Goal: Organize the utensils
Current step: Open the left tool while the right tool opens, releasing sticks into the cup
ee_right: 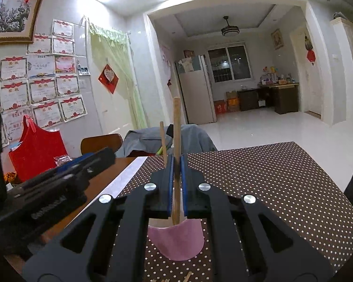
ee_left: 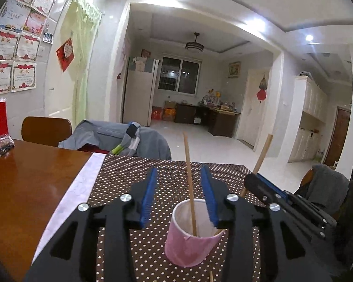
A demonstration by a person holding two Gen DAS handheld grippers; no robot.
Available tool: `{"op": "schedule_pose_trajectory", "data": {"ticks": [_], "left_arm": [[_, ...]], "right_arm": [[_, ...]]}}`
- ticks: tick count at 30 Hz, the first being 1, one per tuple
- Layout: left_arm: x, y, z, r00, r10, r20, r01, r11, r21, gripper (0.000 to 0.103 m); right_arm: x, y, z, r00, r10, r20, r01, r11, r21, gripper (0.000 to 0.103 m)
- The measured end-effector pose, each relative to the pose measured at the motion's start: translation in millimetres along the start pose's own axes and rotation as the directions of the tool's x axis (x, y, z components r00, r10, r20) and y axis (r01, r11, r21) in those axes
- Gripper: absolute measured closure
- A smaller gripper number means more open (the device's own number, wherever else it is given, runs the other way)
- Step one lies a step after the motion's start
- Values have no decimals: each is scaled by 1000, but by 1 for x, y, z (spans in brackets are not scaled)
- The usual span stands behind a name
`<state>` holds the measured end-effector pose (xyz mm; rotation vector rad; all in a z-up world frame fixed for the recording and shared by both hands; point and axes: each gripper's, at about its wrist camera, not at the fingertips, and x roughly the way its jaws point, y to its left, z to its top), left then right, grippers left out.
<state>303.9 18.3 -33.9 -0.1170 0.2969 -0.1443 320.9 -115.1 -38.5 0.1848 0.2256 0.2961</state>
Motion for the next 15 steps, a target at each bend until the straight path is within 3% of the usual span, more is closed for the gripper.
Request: {"op": "schedule_pose_trajectory", "data": {"ticks": [5, 6, 8, 9, 10, 15], "left_arm": [[-15, 5, 0, 1000, 26, -8, -26, 1000, 1, 61], [-19, 7, 0, 1000, 26, -11, -26, 1000, -3, 59], [-26, 9, -1, 1000, 26, -12, -26, 1000, -4, 55], [-30, 10, -1, 1000, 28, -11, -28, 1000, -2, 55], [-35, 11, -1, 999, 31, -11, -31, 1000, 2, 55], [-53, 17, -2, 999, 43, -30, -43, 999, -3, 54]], "right_arm": [[-6, 3, 3, 999, -34, -18, 34, 999, 6, 94], [-8, 3, 3, 999, -39, -20, 39, 999, 6, 90], [-12, 4, 3, 999, -45, -23, 45, 999, 10, 74], [-16, 5, 3, 999, -50, -18, 51, 999, 8, 60], [-19, 7, 3, 998, -57, -10, 57, 998, 3, 55], [-35, 9, 3, 996, -84, -12, 84, 996, -2, 55]]}}
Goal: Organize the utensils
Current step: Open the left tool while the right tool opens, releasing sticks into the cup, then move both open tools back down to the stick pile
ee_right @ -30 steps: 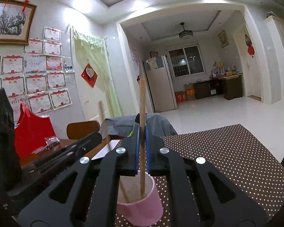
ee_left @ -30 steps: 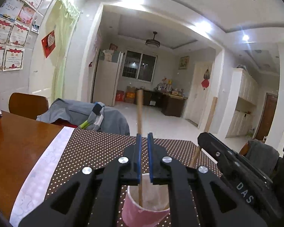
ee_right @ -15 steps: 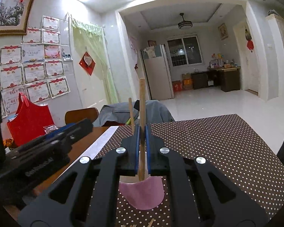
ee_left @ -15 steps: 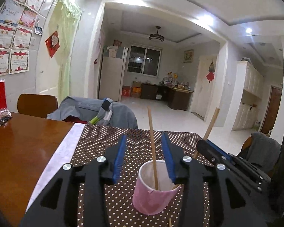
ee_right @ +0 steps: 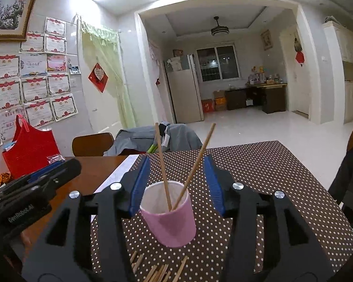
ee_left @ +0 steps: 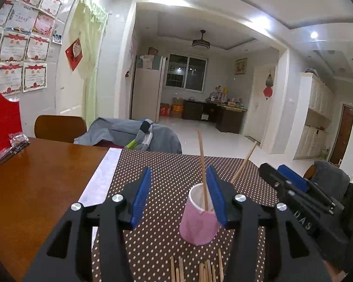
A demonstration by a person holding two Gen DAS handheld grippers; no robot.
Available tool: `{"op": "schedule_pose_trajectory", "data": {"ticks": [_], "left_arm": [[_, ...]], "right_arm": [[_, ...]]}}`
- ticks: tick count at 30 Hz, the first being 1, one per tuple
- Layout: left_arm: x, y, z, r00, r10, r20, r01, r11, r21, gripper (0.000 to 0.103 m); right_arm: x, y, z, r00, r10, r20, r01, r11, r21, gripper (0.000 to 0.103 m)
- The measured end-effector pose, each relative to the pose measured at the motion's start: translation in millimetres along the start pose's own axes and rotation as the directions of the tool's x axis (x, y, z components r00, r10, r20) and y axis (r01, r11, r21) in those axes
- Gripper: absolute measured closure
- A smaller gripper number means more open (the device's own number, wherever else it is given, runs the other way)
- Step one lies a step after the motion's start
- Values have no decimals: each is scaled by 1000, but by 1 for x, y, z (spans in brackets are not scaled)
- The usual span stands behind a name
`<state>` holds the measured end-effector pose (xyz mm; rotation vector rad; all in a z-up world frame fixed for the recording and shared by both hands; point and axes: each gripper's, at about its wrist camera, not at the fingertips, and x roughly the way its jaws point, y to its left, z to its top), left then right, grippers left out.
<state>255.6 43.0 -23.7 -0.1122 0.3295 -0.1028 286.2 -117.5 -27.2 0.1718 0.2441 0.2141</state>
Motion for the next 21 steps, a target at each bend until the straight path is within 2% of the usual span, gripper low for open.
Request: {"op": "schedule_pose_trajectory", "data": {"ticks": [5, 9, 11, 15, 17, 19, 21], "left_arm": [[-16, 8, -10, 997, 15, -75, -15, 1000, 0, 54], [-22, 11, -25, 981, -9, -195, 11, 1000, 8, 54], [-24, 10, -36, 962, -16, -271, 22, 1000, 21, 54], [-25, 7, -65, 914, -17, -405, 41, 998, 52, 54], [-24, 4, -80, 888, -11, -459, 49, 996, 70, 54], [-23, -1, -96, 852, -14, -523, 67, 994, 83, 54], [-22, -3, -107, 824, -26, -566, 88, 993, 82, 54]], "right_arm": [[-19, -1, -8, 999, -21, -49, 22, 1000, 23, 55], [-32, 0, -18, 993, -24, -113, 28, 999, 30, 54], [-37, 2, -26, 987, -24, -162, 29, 999, 29, 54], [-45, 3, -42, 969, -14, -248, 23, 999, 35, 54], [-48, 4, -53, 950, -1, -311, 15, 999, 41, 54], [-52, 4, -61, 936, -1, -352, 15, 999, 36, 54], [-53, 4, -72, 915, 5, -404, 10, 999, 35, 53]]}}
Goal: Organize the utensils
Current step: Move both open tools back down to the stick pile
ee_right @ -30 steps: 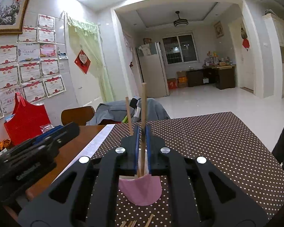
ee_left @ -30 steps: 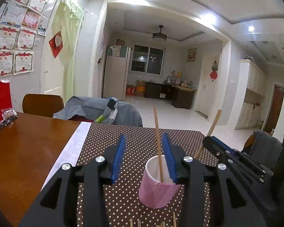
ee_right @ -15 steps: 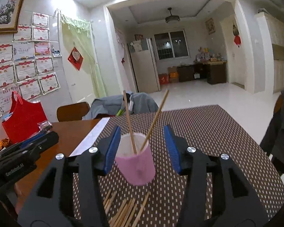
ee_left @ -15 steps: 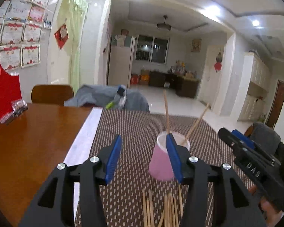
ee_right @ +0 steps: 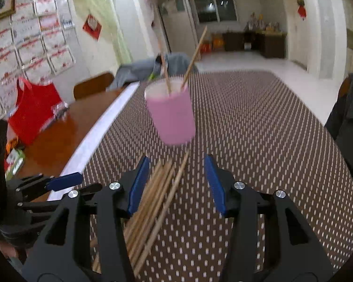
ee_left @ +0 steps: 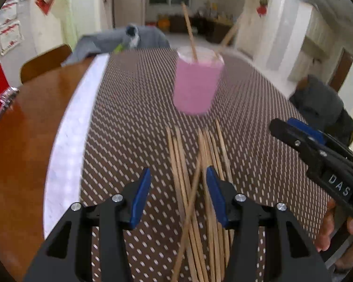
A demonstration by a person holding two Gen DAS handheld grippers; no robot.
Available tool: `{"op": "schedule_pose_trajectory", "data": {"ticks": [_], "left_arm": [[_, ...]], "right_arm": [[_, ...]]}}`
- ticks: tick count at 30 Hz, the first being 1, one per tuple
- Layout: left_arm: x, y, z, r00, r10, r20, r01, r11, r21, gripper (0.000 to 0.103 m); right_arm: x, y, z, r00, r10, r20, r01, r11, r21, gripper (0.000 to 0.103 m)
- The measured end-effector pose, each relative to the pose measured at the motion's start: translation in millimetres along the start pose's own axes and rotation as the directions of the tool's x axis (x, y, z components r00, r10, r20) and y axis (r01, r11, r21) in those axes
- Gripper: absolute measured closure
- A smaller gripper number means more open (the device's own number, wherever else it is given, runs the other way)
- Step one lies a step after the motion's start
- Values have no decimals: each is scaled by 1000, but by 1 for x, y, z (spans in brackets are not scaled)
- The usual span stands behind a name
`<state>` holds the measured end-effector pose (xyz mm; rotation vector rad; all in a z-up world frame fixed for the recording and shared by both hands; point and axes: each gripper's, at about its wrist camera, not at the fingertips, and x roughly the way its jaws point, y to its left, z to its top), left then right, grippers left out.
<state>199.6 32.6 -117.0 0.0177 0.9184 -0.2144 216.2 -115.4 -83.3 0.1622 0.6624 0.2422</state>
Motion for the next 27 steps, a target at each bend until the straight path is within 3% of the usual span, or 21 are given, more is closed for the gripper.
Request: {"op": "schedule_pose_trajectory", "data": {"ticks": [5, 18, 22, 27], "left_arm": [[16, -5, -13, 993, -1, -115, 0, 1000, -5, 54], [41, -3, -9, 978, 44, -205, -44, 999, 7, 55], [45, -1, -7, 973, 17, -229, -20, 1000, -11, 75], [48, 2, -8, 971, -26, -238, 16, 999, -44, 87]], "right_arm": [[6, -6, -20, 995, 12, -96, -9, 1000, 27, 52], [13, -18, -38, 985, 36, -170, -26, 998, 63, 52], [16, -20, -39, 983, 42, -179, -31, 998, 64, 52], [22, -20, -38, 980, 47, -196, -35, 997, 62, 52]]}}
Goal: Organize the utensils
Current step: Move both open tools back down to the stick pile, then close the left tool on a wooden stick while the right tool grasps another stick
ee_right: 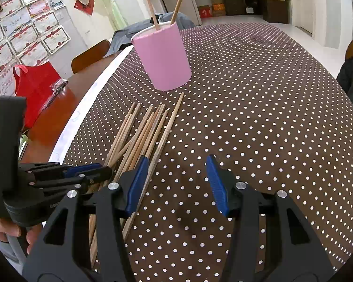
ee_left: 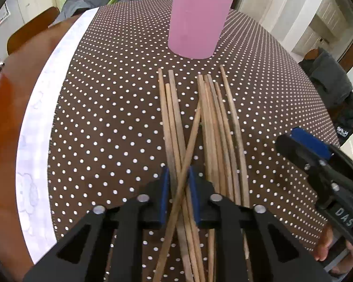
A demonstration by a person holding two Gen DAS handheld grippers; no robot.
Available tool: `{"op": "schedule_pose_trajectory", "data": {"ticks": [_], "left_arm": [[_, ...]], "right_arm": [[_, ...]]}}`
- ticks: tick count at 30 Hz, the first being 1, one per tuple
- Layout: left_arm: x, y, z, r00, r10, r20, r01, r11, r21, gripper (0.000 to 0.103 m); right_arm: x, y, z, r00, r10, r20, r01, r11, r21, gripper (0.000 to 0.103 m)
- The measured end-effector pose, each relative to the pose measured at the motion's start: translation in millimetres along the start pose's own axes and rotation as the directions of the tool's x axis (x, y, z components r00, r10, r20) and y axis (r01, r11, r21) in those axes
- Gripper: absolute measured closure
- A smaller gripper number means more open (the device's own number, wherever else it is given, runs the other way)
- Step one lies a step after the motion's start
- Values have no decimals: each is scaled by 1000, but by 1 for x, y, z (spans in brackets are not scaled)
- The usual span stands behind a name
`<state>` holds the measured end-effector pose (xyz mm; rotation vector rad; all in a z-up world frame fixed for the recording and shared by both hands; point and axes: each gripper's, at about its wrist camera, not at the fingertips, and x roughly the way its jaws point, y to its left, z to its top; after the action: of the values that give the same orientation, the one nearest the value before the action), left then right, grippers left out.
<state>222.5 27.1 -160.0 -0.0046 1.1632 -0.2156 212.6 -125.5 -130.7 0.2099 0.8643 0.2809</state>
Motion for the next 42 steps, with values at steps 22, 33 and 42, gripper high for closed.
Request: {"op": "schedule_pose_trajectory", "data": {"ticks": [22, 33, 42], "left_arm": [[-5, 42, 2, 999, 36, 10, -34, 988, -148, 97], [7, 45, 24, 998, 62, -13, -63, 989, -137, 91], [17, 41, 43, 996, 86, -36, -89, 991, -97, 83]], "right_arm": [[51, 26, 27, 975, -135, -176, 121, 989, -90, 52], [71, 38, 43, 956, -203, -212, 176, 974, -140, 52], [100, 66, 56, 938, -264, -225, 210, 949, -235, 61]]}}
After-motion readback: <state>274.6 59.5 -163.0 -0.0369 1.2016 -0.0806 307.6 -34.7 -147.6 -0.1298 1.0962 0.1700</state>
